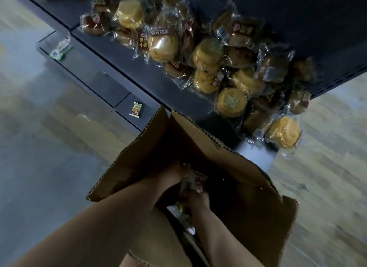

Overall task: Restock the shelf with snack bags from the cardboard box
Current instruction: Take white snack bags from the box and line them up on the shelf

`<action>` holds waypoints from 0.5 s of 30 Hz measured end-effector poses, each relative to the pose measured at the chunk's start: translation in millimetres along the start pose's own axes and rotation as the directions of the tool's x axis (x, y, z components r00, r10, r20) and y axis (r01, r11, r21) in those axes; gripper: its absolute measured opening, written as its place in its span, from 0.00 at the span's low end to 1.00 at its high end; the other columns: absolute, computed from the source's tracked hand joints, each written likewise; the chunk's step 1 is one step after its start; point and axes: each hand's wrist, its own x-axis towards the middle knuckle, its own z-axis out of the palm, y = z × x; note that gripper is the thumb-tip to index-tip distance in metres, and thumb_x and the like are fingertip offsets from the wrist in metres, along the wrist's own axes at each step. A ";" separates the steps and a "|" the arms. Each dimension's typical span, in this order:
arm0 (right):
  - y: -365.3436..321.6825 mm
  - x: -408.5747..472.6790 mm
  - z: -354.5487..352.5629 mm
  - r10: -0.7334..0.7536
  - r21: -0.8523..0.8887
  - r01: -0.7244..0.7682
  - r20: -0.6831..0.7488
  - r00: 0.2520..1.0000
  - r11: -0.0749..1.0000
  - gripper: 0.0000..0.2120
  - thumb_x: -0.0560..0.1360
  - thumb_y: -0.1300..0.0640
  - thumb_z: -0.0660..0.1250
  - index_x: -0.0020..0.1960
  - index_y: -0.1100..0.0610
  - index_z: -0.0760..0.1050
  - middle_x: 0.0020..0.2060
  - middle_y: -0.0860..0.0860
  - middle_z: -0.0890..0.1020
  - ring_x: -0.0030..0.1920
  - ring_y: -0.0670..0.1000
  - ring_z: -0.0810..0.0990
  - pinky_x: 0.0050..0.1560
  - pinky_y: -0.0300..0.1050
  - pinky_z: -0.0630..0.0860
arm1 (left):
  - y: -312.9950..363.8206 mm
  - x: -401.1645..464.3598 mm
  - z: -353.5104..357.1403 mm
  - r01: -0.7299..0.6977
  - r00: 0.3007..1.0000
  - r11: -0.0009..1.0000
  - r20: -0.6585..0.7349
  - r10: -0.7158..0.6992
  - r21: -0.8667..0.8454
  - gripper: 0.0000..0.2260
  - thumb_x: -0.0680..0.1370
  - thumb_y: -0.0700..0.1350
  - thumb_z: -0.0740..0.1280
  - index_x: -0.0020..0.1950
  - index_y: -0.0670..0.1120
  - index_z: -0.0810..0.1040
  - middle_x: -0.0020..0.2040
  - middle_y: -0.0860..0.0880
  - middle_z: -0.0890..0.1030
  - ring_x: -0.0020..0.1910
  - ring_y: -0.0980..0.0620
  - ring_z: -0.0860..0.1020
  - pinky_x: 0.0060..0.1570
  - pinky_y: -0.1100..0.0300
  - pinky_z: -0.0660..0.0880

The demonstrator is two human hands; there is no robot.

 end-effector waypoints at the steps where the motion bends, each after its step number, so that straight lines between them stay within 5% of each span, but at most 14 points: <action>1: -1.6 -7.1 -1.2 -0.040 -0.028 0.040 0.010 0.999 0.999 0.30 0.67 0.62 0.70 0.66 0.63 0.63 0.48 0.61 0.80 0.44 0.59 0.81 0.45 0.50 0.80 | 3.4 -6.4 -5.5 0.005 1.000 1.000 -0.007 -0.005 -0.029 0.25 0.81 0.54 0.57 0.74 0.43 0.62 0.72 0.42 0.66 0.71 0.43 0.65 0.70 0.51 0.61; 5: -7.5 -50.1 -16.2 -0.235 -0.193 0.243 0.062 0.970 0.951 0.25 0.68 0.60 0.71 0.59 0.57 0.63 0.40 0.51 0.76 0.42 0.52 0.78 0.47 0.46 0.77 | 18.9 -36.7 -27.8 0.043 0.999 0.988 0.004 -0.043 -0.149 0.28 0.79 0.56 0.60 0.73 0.42 0.62 0.72 0.41 0.66 0.70 0.42 0.65 0.69 0.51 0.64; 8: -6.1 -81.2 -33.7 -0.391 -0.278 0.398 0.085 0.917 0.874 0.25 0.69 0.55 0.70 0.62 0.55 0.63 0.44 0.47 0.75 0.45 0.50 0.77 0.49 0.44 0.75 | 37.5 -68.3 -46.5 0.067 0.997 0.968 0.056 -0.056 -0.241 0.23 0.78 0.48 0.64 0.68 0.37 0.68 0.60 0.41 0.75 0.59 0.44 0.75 0.51 0.59 0.73; 12: -8.5 -121.4 -56.6 -0.561 -0.441 0.552 0.124 0.818 0.707 0.28 0.68 0.47 0.68 0.63 0.53 0.61 0.53 0.45 0.71 0.57 0.48 0.75 0.53 0.34 0.68 | 62.0 -115.7 -69.1 -0.137 0.990 0.984 -0.051 0.132 -0.110 0.08 0.77 0.42 0.67 0.54 0.42 0.78 0.41 0.50 0.75 0.38 0.56 0.73 0.35 0.69 0.71; 15: -18.8 -164.9 -74.6 -0.599 -0.281 0.625 0.179 0.780 0.729 0.36 0.62 0.49 0.74 0.61 0.50 0.56 0.53 0.46 0.71 0.57 0.47 0.73 0.57 0.42 0.73 | 76.8 -156.6 -89.4 -0.342 0.930 0.940 -0.140 0.340 0.014 0.05 0.75 0.47 0.69 0.46 0.46 0.80 0.37 0.55 0.76 0.35 0.62 0.73 0.31 0.76 0.69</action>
